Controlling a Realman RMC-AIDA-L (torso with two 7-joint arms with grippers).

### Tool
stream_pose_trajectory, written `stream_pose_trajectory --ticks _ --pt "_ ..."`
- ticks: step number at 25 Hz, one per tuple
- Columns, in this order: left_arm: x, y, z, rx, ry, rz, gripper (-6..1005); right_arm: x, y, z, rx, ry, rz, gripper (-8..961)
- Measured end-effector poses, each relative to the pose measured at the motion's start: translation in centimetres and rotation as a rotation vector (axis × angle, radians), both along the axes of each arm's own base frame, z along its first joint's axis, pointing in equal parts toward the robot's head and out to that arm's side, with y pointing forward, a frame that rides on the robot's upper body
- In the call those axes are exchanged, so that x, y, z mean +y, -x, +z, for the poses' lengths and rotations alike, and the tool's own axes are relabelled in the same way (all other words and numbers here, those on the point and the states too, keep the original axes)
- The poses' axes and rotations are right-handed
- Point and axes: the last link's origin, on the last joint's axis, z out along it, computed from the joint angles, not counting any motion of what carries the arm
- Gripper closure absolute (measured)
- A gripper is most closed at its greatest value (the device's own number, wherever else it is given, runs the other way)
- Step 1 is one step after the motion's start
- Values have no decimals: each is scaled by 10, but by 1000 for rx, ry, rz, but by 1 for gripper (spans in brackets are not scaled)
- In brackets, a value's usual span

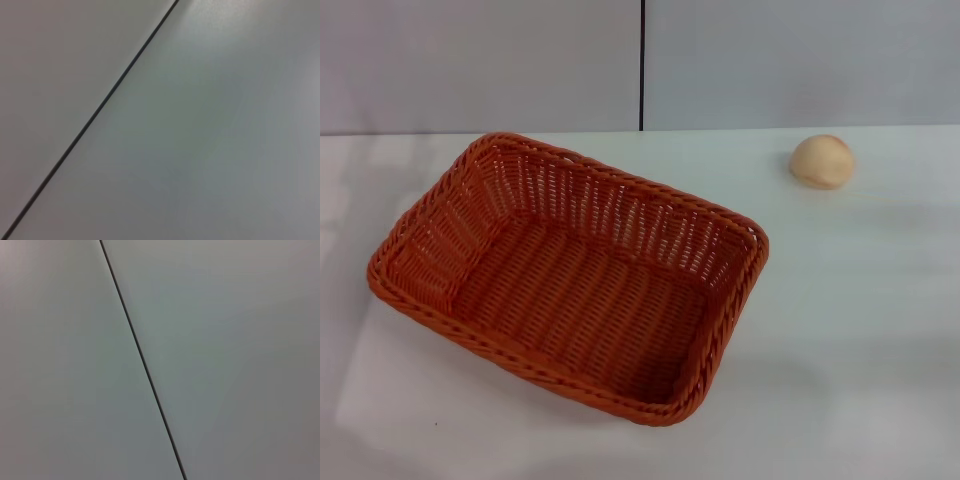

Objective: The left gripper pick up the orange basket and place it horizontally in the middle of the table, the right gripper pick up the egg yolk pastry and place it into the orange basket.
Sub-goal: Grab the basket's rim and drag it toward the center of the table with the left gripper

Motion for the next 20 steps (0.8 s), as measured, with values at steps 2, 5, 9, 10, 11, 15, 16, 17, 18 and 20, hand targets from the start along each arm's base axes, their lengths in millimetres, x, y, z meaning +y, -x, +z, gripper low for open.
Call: stream_pose_trajectory --ticks 2,5,9,10,11,15,16,17,18,20 --pt "0 0 0 1 2 -2 215 0 0 -1 5 2 0 326" --pt "-1 0 -1 3 3 -6 215 0 0 -1 5 2 0 326" --pt "-3 -2 0 5 -2 -23 215 -1 -1 -1 6 3 -3 326" --pt "-3 -2 0 5 -2 -23 215 -2 -1 -2 8 4 -4 326" --pt "-3 -2 0 5 -2 -23 215 -2 -1 -2 9 5 -4 326" --pt "-10 -4 1 26 -6 -58 215 -3 -1 -4 9 15 -5 327" --pt "-10 -4 1 26 -6 -58 215 -3 -1 -4 9 15 -5 327" --pt "-12 -3 3 36 2 -74 215 -4 -2 -5 12 21 -4 327" --pt "-12 -3 3 36 2 -74 215 -4 -2 -5 12 21 -4 327" --pt "-11 -2 9 31 17 -100 215 -6 -3 -6 25 27 -5 327"
